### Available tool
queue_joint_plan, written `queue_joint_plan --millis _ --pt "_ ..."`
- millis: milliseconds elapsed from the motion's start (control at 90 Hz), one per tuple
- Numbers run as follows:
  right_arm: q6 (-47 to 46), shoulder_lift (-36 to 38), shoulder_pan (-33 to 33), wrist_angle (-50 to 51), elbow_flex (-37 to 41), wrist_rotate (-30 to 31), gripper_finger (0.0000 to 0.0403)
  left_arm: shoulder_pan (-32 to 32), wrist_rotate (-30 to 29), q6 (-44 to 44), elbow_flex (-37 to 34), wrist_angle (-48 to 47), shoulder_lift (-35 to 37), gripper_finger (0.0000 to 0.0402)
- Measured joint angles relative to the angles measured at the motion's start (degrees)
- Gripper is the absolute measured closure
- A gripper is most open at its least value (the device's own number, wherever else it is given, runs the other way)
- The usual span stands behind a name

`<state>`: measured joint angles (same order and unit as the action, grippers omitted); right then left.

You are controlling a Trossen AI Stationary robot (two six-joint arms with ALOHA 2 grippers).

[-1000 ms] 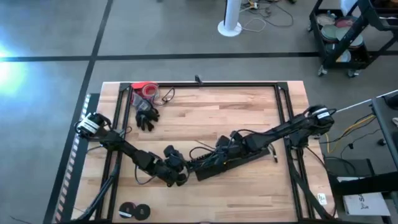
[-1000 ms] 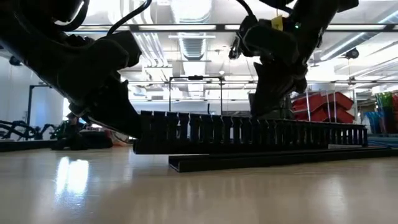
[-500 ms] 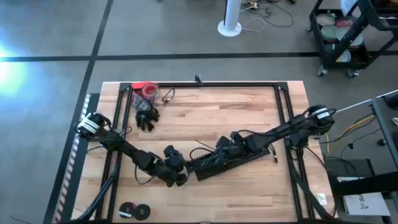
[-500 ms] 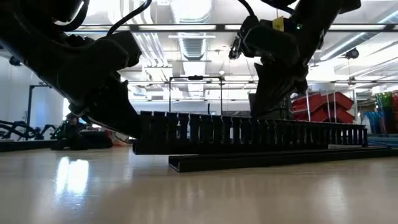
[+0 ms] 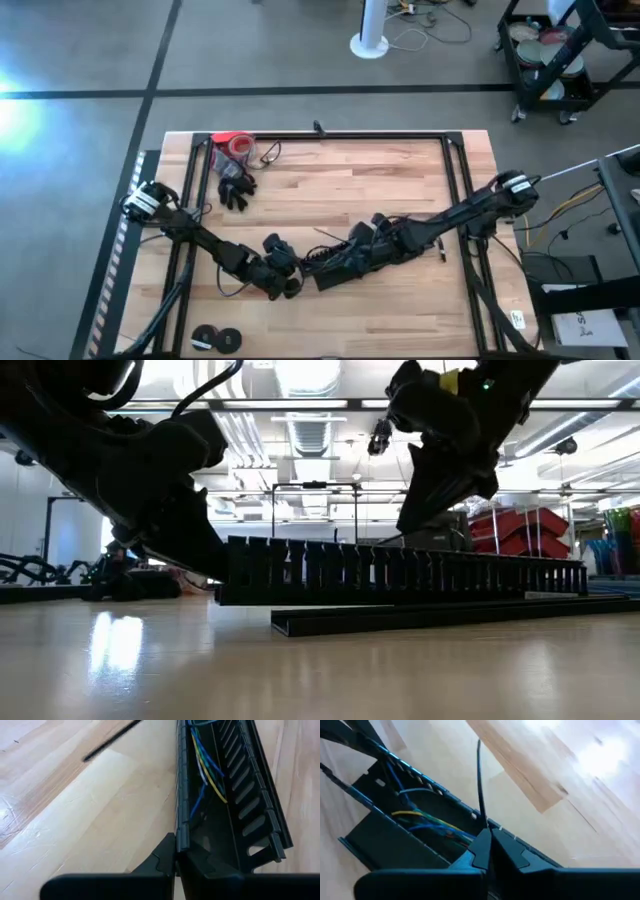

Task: Ziptie cables
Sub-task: Put the ziptied cable wires into the black cable duct

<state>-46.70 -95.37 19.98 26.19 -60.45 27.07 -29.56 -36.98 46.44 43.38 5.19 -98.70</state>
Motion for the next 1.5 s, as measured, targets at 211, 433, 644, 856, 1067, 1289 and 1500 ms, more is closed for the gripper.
queue_joint_plan --millis 211,433,644,856,1067,1289,1500 --pt "1.45 -2.62 0.72 -0.36 -0.21 0.03 0.0403 0.00 -0.02 0.00 0.00 -0.04 0.00 0.0402" --pt "4.23 -2.49 1.04 -1.20 -0.34 -1.66 0.0396 -0.07 -0.02 0.00 0.00 0.10 0.00 0.0402" --pt "9.13 -0.48 0.62 0.37 -0.33 -5.11 0.0336 -0.13 0.00 0.00 -0.02 0.45 0.00 0.0402" --pt "15.60 -0.02 -0.34 4.27 -1.20 -7.23 0.0303 -0.24 0.03 0.00 -0.02 0.79 0.00 0.0402" --pt "24.95 1.42 -2.29 5.49 -1.18 -17.24 0.0317 -0.24 0.05 -0.02 -0.02 0.85 0.00 0.0402" --pt "30.09 3.95 -6.13 8.47 -1.18 -19.74 0.0338 -0.24 0.05 -0.02 -0.02 0.82 0.00 0.0402" --pt "33.25 8.93 -8.35 15.95 -1.18 -26.09 0.0347 -0.24 0.06 -0.58 -0.02 0.82 0.00 0.0402"
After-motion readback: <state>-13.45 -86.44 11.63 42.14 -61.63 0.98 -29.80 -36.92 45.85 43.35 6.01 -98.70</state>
